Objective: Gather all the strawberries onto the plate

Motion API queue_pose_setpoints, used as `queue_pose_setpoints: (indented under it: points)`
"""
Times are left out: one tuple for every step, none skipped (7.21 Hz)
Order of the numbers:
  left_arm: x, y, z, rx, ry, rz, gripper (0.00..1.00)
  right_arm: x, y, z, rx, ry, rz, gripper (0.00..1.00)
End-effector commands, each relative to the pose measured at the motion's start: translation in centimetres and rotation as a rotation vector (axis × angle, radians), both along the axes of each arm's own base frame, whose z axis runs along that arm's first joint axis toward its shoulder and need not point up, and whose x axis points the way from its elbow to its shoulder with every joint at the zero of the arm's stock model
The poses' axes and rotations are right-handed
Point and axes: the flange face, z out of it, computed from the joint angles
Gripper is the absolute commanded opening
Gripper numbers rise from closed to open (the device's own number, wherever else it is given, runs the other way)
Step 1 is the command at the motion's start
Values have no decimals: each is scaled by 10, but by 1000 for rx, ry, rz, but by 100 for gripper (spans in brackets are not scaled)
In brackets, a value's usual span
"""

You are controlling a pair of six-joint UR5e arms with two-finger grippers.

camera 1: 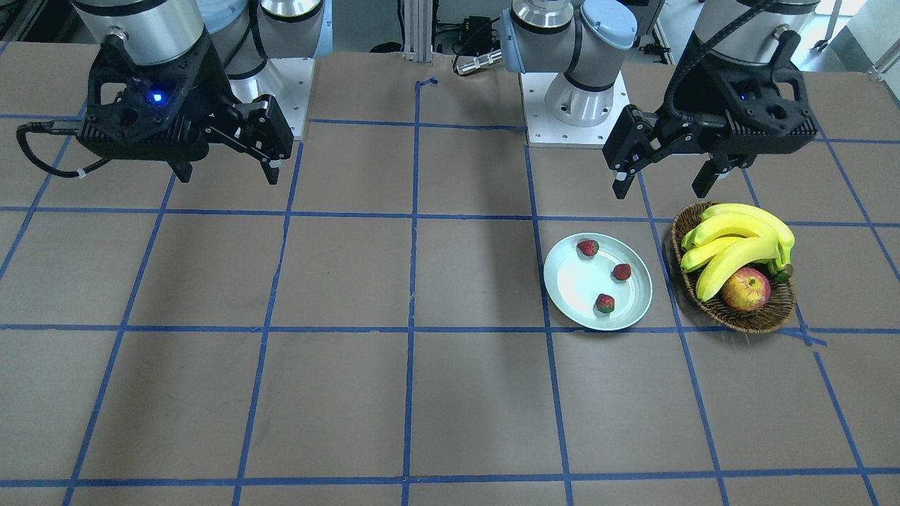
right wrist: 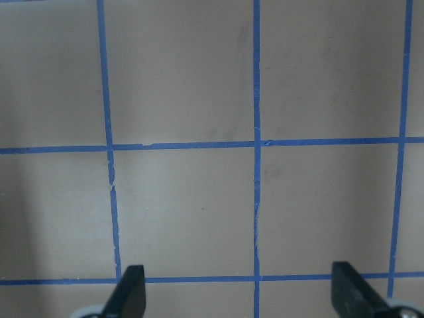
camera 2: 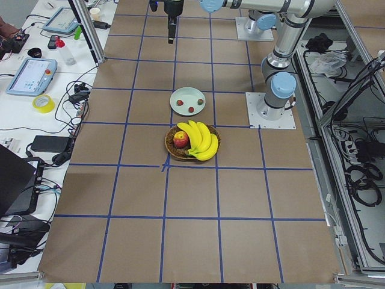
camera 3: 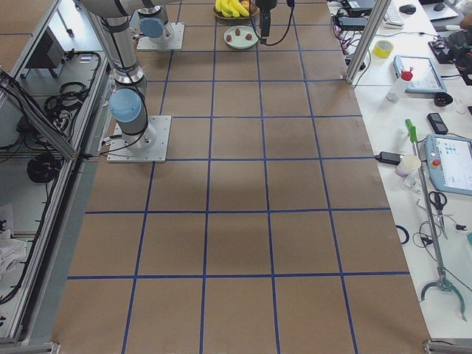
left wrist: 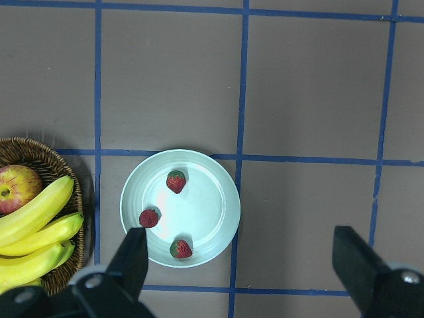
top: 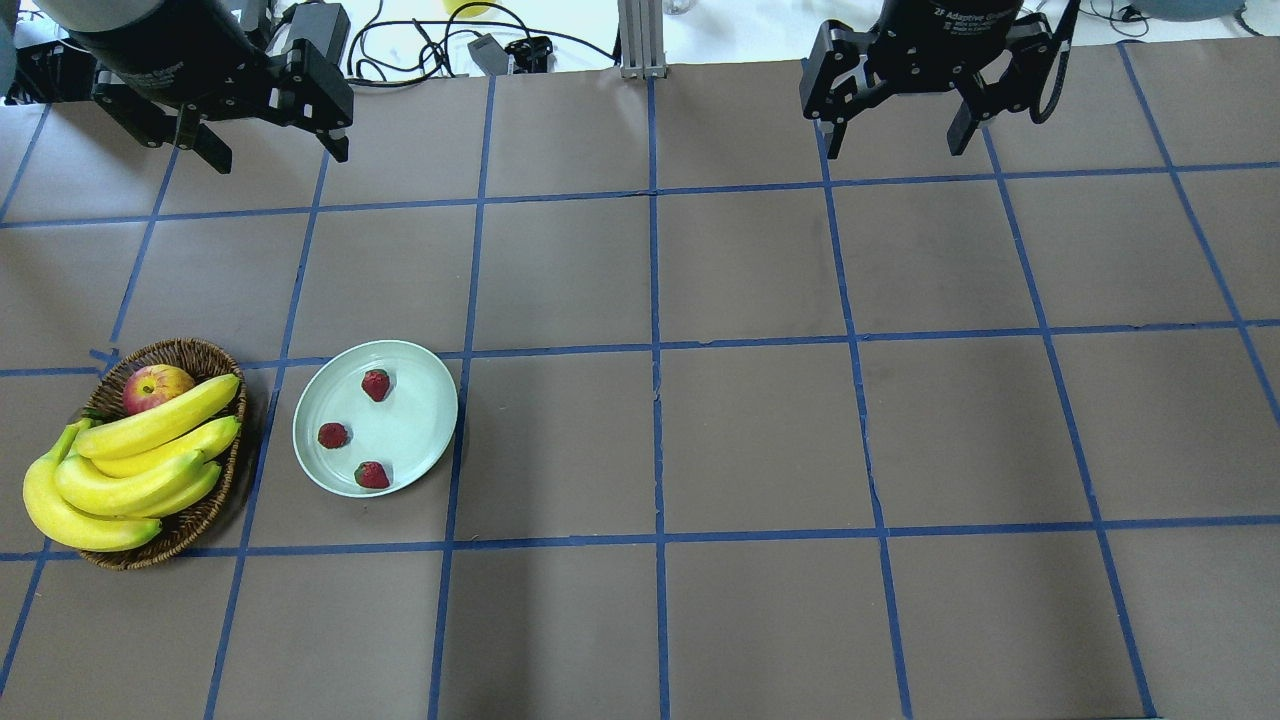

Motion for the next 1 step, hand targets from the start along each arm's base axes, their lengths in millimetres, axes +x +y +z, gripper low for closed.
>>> queue_pose_setpoints:
  points:
    - [0,0,-2,3,1,0,100,1,-4,3,-41,-4,-4,100]
